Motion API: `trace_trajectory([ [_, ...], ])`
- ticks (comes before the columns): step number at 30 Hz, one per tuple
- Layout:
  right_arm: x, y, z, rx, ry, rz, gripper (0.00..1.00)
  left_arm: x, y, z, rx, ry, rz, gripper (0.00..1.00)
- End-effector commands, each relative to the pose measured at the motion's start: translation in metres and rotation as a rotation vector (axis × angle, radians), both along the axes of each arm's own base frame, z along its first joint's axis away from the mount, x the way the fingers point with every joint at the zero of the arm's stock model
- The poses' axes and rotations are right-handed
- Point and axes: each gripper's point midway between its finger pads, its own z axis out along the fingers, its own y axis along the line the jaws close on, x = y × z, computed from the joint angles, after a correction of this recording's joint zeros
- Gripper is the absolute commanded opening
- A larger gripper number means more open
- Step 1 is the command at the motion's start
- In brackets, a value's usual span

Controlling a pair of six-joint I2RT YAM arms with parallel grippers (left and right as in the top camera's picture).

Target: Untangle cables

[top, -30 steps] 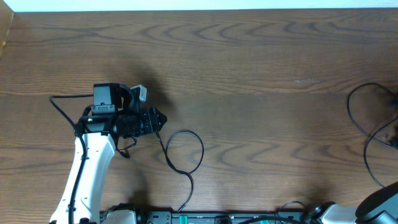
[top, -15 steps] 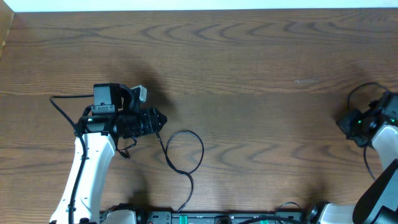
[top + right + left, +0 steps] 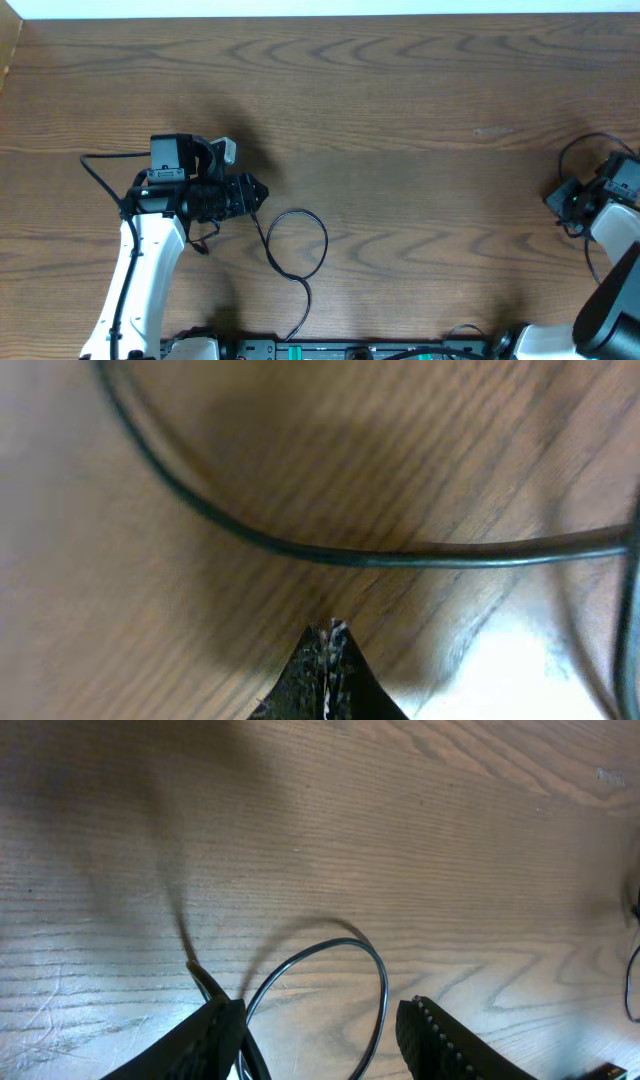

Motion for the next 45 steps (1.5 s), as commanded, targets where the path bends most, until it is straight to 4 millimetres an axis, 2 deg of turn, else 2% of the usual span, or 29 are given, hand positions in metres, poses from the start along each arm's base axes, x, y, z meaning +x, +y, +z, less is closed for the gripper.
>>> trace_trajectory([
  [1,-0.013,0.001,-0.027,0.003,0.092,-0.006,0.01,-0.003,-0.002,-0.002,0.0,0.007,-0.018,0.54],
  [7,-0.037,0.011,-0.066,0.08,0.221,-0.055,0.01,-0.003,-0.002,-0.002,0.0,0.006,-0.018,0.54],
  [13,-0.068,-0.01,-0.09,0.084,0.303,-0.305,0.01,-0.004,-0.002,-0.002,0.0,0.01,-0.018,0.55],
  [19,-0.082,-0.042,-0.091,0.093,0.26,-0.454,0.01,-0.004,-0.002,-0.002,0.0,0.009,-0.018,0.54],
  [23,-0.101,-0.07,-0.09,0.094,0.23,-0.566,0.01,-0.004,-0.002,-0.002,0.0,0.009,-0.018,0.54],
  [25,-0.116,-0.085,-0.09,0.097,0.22,-0.637,0.01,-0.004,-0.002,-0.002,0.0,0.009,-0.018,0.54],
  [28,-0.133,-0.096,-0.09,0.128,0.202,-0.708,0.02,-0.004,-0.002,-0.002,0.0,0.01,-0.018,0.54],
  [33,-0.13,-0.106,-0.089,0.208,0.094,-0.744,0.02,-0.004,-0.002,-0.003,0.0,0.013,-0.018,0.54],
  [39,-0.107,-0.097,-0.085,0.253,0.024,-0.618,0.01,-0.004,-0.002,-0.003,0.0,0.013,-0.018,0.54],
  [40,-0.103,-0.094,-0.085,0.26,0.02,-0.598,0.04,-0.004,-0.002,-0.003,0.0,0.013,-0.018,0.54],
  [41,-0.098,-0.091,-0.085,0.267,0.015,-0.576,0.21,-0.004,-0.002,-0.003,0.0,0.013,-0.018,0.54],
  [42,-0.094,-0.087,-0.084,0.274,0.012,-0.559,0.43,-0.004,-0.002,-0.003,0.0,0.013,-0.018,0.54],
  [43,-0.088,-0.082,-0.084,0.283,0.008,-0.536,0.71,-0.004,-0.002,-0.003,0.0,0.012,-0.018,0.54],
  [44,-0.084,-0.078,-0.084,0.287,0.01,-0.517,0.9,-0.004,-0.002,-0.003,0.0,0.012,-0.018,0.54],
  [45,-0.08,-0.074,-0.084,0.287,0.011,-0.492,0.99,-0.004,-0.002,-0.003,0.0,0.012,-0.018,0.54],
])
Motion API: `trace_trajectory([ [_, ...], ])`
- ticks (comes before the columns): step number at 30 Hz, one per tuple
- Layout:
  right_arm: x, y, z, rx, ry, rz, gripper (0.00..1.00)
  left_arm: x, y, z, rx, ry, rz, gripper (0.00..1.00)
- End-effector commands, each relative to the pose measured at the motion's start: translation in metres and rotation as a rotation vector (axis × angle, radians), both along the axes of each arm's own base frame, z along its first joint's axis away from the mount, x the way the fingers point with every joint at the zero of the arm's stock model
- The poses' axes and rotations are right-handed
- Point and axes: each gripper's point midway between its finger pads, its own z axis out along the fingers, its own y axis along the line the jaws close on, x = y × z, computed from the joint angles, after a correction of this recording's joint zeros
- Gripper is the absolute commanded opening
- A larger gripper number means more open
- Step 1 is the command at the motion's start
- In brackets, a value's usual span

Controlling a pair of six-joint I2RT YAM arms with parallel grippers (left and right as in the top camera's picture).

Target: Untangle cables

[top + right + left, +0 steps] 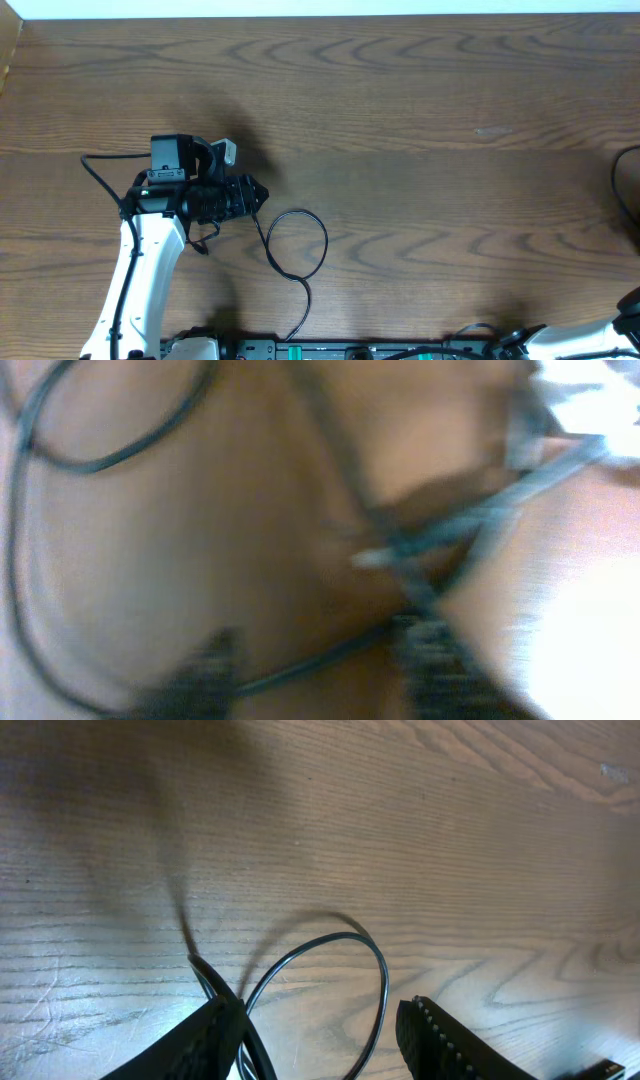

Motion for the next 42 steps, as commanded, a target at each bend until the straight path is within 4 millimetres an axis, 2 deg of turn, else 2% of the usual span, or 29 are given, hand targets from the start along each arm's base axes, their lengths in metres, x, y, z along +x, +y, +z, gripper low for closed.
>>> trace_trajectory([
  [1,-0.022,0.09,-0.079,0.285,0.151,0.127,0.99,-0.002,-0.002,-0.002,0.001,0.0,-0.018,0.54],
  [8,0.02,0.12,-0.056,0.262,0.075,0.308,0.99,-0.002,-0.002,-0.002,0.001,0.0,-0.018,0.54],
  [12,0.044,0.138,-0.027,0.249,-0.014,0.399,0.99,-0.002,-0.002,-0.002,0.001,0.0,-0.018,0.54],
  [16,0.058,0.155,0.004,0.198,-0.042,0.483,0.99,0.0,-0.002,-0.001,0.002,-0.01,-0.018,0.54],
  [21,0.078,0.203,0.056,0.036,-0.091,0.798,0.99,0.013,-0.001,0.005,0.005,-0.072,-0.018,0.54],
  [24,0.082,0.235,0.089,-0.038,-0.158,0.979,0.99,0.019,0.0,0.008,0.007,-0.104,-0.018,0.54],
  [27,0.077,0.273,0.129,-0.082,-0.27,1.134,0.99,0.025,0.003,0.009,0.027,-0.128,-0.01,0.54],
  [29,0.068,0.299,0.154,-0.079,-0.351,1.209,0.99,0.028,0.014,0.004,0.09,-0.127,0.018,0.54],
  [30,0.059,0.316,0.169,-0.078,-0.399,1.268,0.99,0.028,0.026,-0.001,0.16,-0.118,0.049,0.54],
  [33,0.039,0.343,0.188,-0.095,-0.439,1.352,0.99,0.027,0.03,-0.003,0.184,-0.107,0.06,0.54],
  [37,0.017,0.367,0.194,-0.127,-0.418,1.44,0.99,0.024,0.013,-0.003,0.182,-0.113,-0.003,0.54],
  [40,0.002,0.384,0.188,-0.114,-0.384,1.514,0.99,0.023,-0.016,0.001,0.187,-0.17,-0.139,0.54],
  [42,-0.006,0.394,0.181,-0.09,-0.343,1.55,0.99,0.022,-0.043,0.006,0.175,-0.228,-0.236,0.54],
])
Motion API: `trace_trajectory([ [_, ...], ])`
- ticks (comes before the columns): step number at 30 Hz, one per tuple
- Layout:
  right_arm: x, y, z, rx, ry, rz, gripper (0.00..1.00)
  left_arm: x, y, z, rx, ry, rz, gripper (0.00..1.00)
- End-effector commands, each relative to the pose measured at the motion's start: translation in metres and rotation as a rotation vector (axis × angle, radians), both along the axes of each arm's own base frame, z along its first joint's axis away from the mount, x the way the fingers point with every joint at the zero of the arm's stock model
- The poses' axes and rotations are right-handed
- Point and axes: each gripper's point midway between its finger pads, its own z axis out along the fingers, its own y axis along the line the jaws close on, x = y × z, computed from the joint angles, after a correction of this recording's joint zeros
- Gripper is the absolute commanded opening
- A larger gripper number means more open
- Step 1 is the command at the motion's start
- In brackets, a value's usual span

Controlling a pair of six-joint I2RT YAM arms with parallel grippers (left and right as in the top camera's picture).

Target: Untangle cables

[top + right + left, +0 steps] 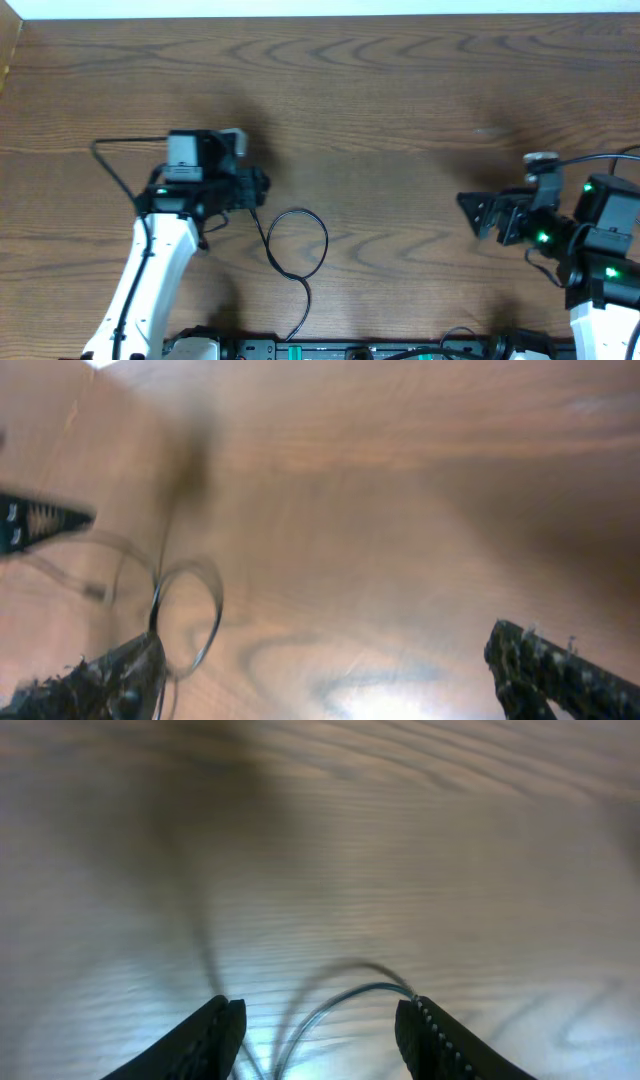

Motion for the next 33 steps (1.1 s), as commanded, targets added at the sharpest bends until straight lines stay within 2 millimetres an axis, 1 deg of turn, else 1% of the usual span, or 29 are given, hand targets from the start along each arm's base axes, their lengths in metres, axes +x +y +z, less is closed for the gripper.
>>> trace_trajectory([
  [1,-0.012,0.016,-0.008,-0.05,0.025,0.086,0.99,-0.003,-0.042,0.006,0.017,-0.082,-0.193,0.54],
  [3,-0.021,0.023,-0.015,-0.067,0.061,0.117,0.99,-0.003,-0.068,0.015,0.006,-0.135,-0.268,0.54],
  [5,-0.029,0.029,-0.02,-0.08,0.095,0.145,0.99,-0.002,-0.094,0.029,-0.013,-0.204,-0.338,0.54],
  [8,-0.042,0.041,-0.025,-0.081,0.134,0.203,0.99,0.006,-0.13,0.061,-0.083,-0.321,-0.382,0.54],
  [10,-0.049,0.048,-0.027,-0.082,0.151,0.236,0.99,0.01,-0.151,0.089,-0.172,-0.4,-0.413,0.54],
  [13,-0.057,0.057,-0.029,-0.084,0.163,0.284,0.99,0.019,-0.176,0.136,-0.344,-0.5,-0.442,0.55],
  [15,-0.061,0.063,-0.029,-0.08,0.171,0.306,0.99,0.026,-0.188,0.163,-0.431,-0.546,-0.453,0.55],
  [16,-0.063,0.067,-0.029,-0.077,0.175,0.32,0.99,0.029,-0.194,0.174,-0.467,-0.559,-0.464,0.55],
  [17,-0.066,0.07,-0.029,-0.078,0.176,0.337,0.99,0.031,-0.199,0.181,-0.49,-0.563,-0.474,0.55],
  [18,-0.068,0.073,-0.029,-0.079,0.179,0.354,0.99,0.033,-0.203,0.183,-0.502,-0.556,-0.489,0.54],
  [19,-0.072,0.076,-0.029,-0.081,0.182,0.372,0.99,0.034,-0.205,0.182,-0.509,-0.547,-0.5,0.54],
  [21,-0.079,0.081,-0.031,-0.085,0.196,0.405,0.99,0.031,-0.21,0.172,-0.524,-0.493,-0.529,0.54],
  [22,-0.083,0.083,-0.032,-0.087,0.205,0.421,0.99,0.03,-0.21,0.162,-0.515,-0.453,-0.523,0.55],
  [24,-0.094,0.087,-0.037,-0.093,0.245,0.458,0.99,0.024,-0.206,0.135,-0.465,-0.361,-0.528,0.55],
  [25,-0.098,0.089,-0.039,-0.093,0.266,0.465,0.99,0.022,-0.203,0.124,-0.435,-0.333,-0.531,0.55],
  [27,-0.107,0.091,-0.043,-0.091,0.323,0.475,0.99,0.022,-0.192,0.101,-0.347,-0.273,-0.491,0.55],
  [29,-0.111,0.094,-0.047,-0.083,0.367,0.471,0.99,0.022,-0.177,0.081,-0.247,-0.228,-0.445,0.55],
  [30,-0.112,0.097,-0.048,-0.077,0.392,0.465,0.99,0.021,-0.171,0.073,-0.206,-0.205,-0.429,0.55],
  [32,-0.112,0.1,-0.051,-0.075,0.417,0.456,0.99,0.018,-0.163,0.064,-0.163,-0.169,-0.403,0.55],
  [33,-0.11,0.1,-0.054,-0.084,0.433,0.435,0.99,0.017,-0.16,0.06,-0.147,-0.155,-0.396,0.57],
])
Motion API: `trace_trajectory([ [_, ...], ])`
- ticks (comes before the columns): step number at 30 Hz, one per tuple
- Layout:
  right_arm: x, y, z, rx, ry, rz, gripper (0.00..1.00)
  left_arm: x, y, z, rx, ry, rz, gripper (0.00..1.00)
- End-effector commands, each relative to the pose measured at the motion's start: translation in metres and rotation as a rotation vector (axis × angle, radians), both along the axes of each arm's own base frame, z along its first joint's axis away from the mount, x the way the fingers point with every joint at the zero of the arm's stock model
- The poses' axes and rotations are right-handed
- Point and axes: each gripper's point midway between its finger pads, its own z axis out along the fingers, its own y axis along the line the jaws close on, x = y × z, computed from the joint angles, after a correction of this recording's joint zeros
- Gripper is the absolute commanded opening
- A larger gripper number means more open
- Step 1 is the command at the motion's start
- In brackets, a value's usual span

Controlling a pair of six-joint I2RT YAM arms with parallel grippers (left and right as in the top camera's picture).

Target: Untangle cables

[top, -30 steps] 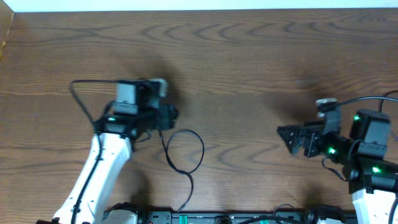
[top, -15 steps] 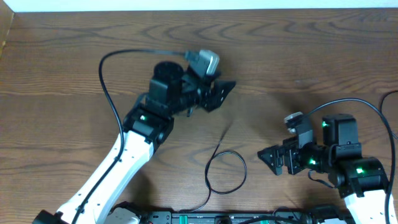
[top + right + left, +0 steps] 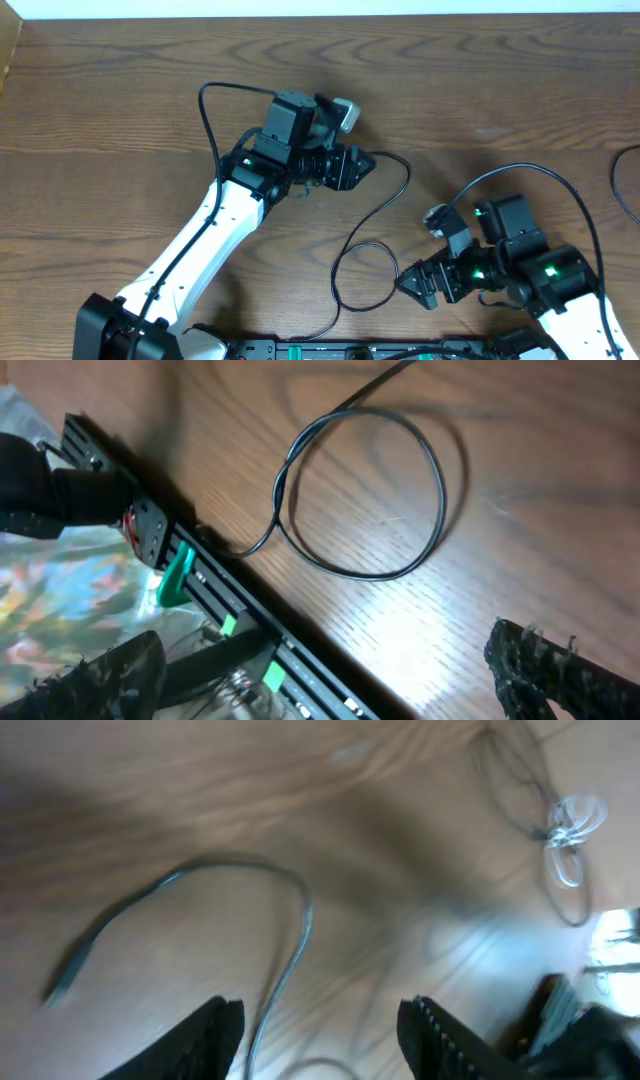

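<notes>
A thin black cable [image 3: 408,168] arcs from beside my left gripper [image 3: 362,165] down the table's middle. It curls into a small loop and runs off the front edge. In the left wrist view the cable [image 3: 305,910] bends down between the open fingers of the left gripper [image 3: 325,1040], its plug end lying at the left. My right gripper [image 3: 410,285] sits low, just right of the loop. The right wrist view has the loop [image 3: 442,480] ahead of the wide-open right gripper [image 3: 325,655]. A second, bundled cable [image 3: 560,830] lies far off to the right.
The black mounting rail [image 3: 200,575] with green parts runs along the table's front edge, close under the right gripper. The second cable's curve [image 3: 615,185] shows at the right edge of the wooden table [image 3: 450,80]. My left arm's own wire arcs above its wrist.
My left gripper has moved from the left side to the upper middle. The cable now stretches up beside it, with its loop further right. My right gripper has moved down-left to the loop.
At first my left gripper stood open at the left beside the cable loop, and my right gripper was shut at the far right by another cable. The right arm then left the overhead view, reappeared open at mid-right, and now both grippers are open around the shifted cable.
</notes>
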Motion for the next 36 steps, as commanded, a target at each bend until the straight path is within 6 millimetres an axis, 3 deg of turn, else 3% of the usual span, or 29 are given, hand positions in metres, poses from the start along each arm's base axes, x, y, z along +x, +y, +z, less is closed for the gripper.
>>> trace_trajectory([
  [1,0.004,0.001,-0.012,-0.059,0.071,-0.082,0.99,0.006,0.015,-0.005,0.097,-0.048,0.03,0.58],
  [4,0.01,-0.003,-0.029,-0.154,0.087,-0.137,0.98,0.003,0.016,-0.001,0.097,-0.055,0.026,0.58],
  [8,0.019,-0.004,-0.058,-0.262,0.07,-0.141,0.84,-0.003,0.019,0.017,0.078,-0.09,0.028,0.59],
  [14,0.03,0.017,-0.114,-0.275,0.035,-0.084,0.81,-0.024,0.03,0.05,0.053,-0.142,0.03,0.59],
  [23,0.042,0.041,-0.164,-0.27,0.069,-0.069,0.73,-0.057,0.047,0.053,0.091,-0.089,0.017,0.59],
  [26,0.04,0.046,-0.18,-0.276,0.094,-0.068,0.62,-0.062,0.049,0.05,0.104,-0.067,0.013,0.59],
  [28,0.037,0.047,-0.19,-0.287,0.117,-0.075,0.46,-0.064,0.05,0.048,0.109,-0.057,0.012,0.59],
  [30,0.034,0.047,-0.197,-0.298,0.143,-0.089,0.01,-0.065,0.051,0.047,0.112,-0.052,0.012,0.6],
  [36,0.035,0.048,-0.197,-0.292,0.181,-0.153,0.01,-0.066,0.051,0.046,0.114,-0.047,0.012,0.6],
])
